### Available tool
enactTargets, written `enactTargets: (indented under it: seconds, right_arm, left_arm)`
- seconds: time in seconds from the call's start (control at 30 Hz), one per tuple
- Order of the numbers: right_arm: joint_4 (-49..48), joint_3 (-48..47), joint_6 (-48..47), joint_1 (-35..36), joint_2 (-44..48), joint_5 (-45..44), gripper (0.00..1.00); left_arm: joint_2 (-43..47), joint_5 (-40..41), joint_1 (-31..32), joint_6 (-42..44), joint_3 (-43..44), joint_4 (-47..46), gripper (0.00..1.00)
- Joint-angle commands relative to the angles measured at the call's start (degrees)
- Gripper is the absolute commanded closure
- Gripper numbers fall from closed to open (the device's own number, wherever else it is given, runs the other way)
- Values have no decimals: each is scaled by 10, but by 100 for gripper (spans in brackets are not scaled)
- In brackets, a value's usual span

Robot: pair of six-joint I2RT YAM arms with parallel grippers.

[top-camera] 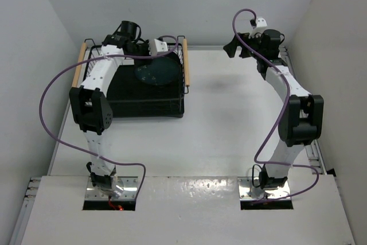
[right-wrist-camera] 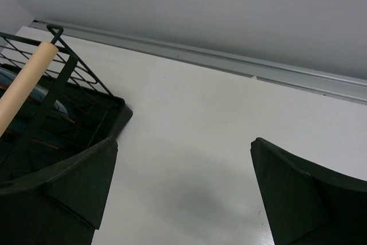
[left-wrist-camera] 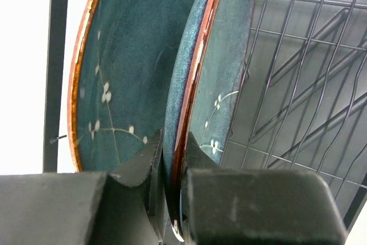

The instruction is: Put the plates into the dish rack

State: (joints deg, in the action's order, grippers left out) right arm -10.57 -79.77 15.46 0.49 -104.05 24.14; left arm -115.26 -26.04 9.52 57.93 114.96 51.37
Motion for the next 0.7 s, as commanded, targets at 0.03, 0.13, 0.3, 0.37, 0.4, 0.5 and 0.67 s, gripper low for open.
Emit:
enactTargets:
  seconds: [0.03,0.13,0.3,0.37,0.4,0.5,0.67]
  right_arm:
    - [-16,-33,6,-3,-4,4,1]
    - [-22,-31,8,-1,-5,4,1]
    - [-24,-29,9,-3,-3,6,1]
    - [-23,-29,8,-2,-3,8,1]
    - [-24,-29,10,-2,-2,9,1]
    - [-25,-26,10,-1,2,14,1]
    - [-37,-7,12,-1,10,18,1]
  left_arm:
    - [44,-8,11,-8,-5,-91,100]
    - [57,-8,16,-1,-32,-91,100]
    - [62,11,22,4,-46,-91,62]
    - [62,18,22,-3,-32,-96,55]
    - [62,18,22,-9,-26,-96,52]
    - [62,23,22,-9,-14,-96,48]
    - [67,12,22,-20,-1,-96,41]
